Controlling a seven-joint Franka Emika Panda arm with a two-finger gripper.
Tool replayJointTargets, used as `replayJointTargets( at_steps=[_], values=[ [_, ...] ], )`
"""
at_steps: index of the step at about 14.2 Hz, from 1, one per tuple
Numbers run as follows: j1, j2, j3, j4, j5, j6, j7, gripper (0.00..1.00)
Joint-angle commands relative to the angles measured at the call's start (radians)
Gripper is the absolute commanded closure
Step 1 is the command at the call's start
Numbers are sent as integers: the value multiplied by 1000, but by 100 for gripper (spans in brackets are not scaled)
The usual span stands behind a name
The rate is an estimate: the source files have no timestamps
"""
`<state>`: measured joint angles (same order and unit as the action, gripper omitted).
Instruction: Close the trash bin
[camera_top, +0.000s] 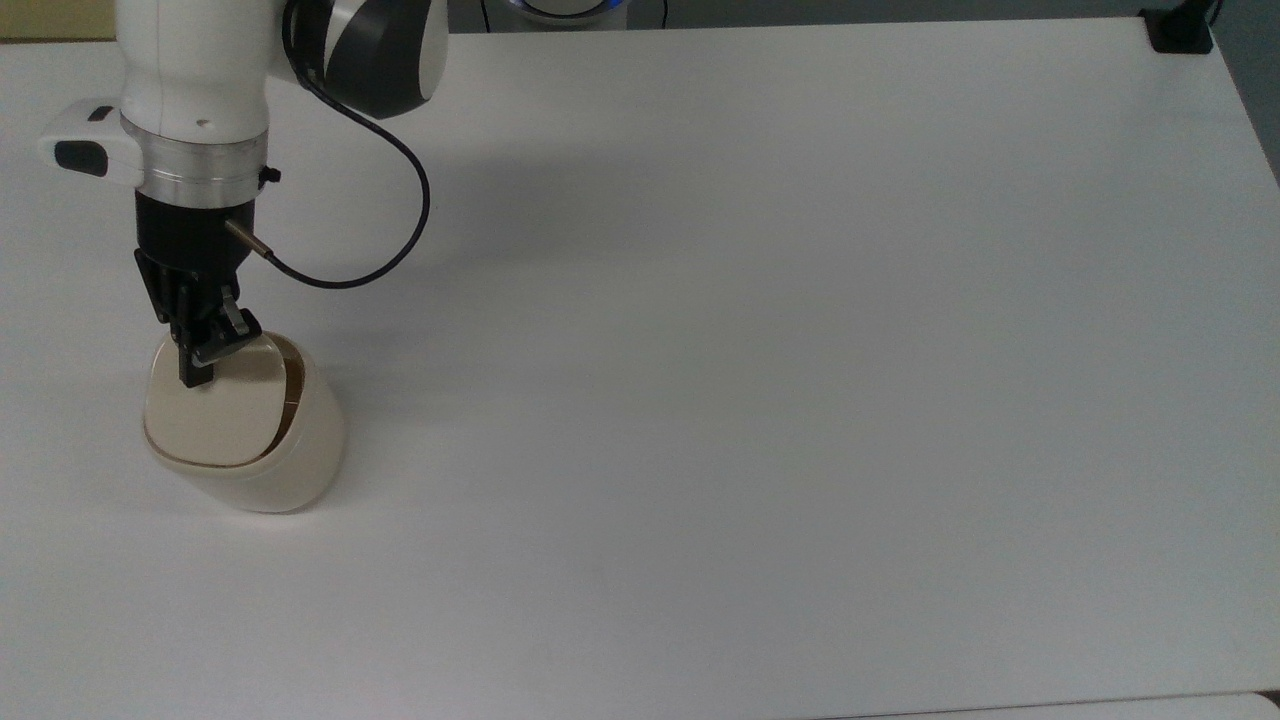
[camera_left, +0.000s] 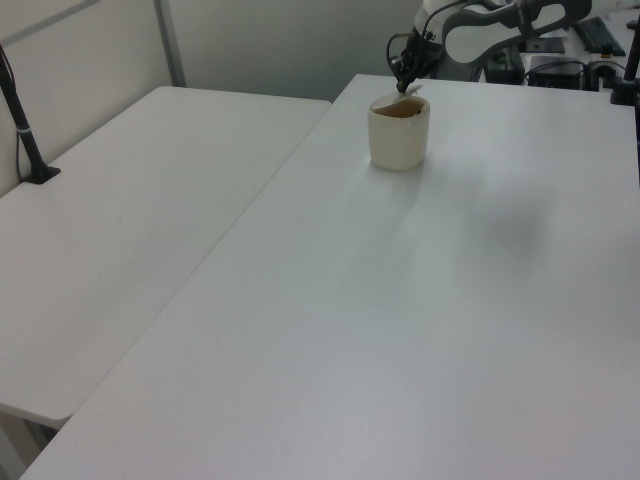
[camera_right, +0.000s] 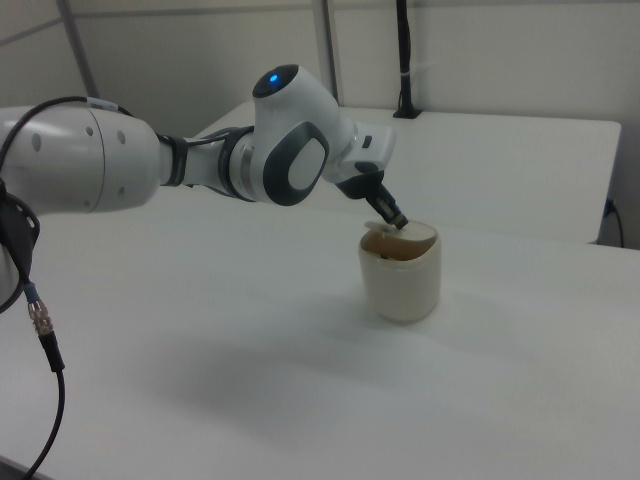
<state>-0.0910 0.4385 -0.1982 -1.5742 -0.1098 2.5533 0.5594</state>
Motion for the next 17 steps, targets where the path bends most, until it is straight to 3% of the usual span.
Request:
replayJointTargets(
  at_steps=[1,9,12,13,14,15,16,17],
  values=[
    [11,-44,11,-76,-47,-31,-19,100],
    [10,-7,46,-121,-125,-33,-15,100],
    [0,-93,48,-110,-102,-100,-12,100],
    [2,-121,48,-107,-91,-141,-12,79],
    [5,-145,49,-109,-81,-178,-12,34],
    [10,-170,58,-109,-76,-215,-10,12],
    [8,-209,94,-107,-74,-279,-10,1],
    [10,-239,109,-107,-73,-321,-9,0]
  ],
)
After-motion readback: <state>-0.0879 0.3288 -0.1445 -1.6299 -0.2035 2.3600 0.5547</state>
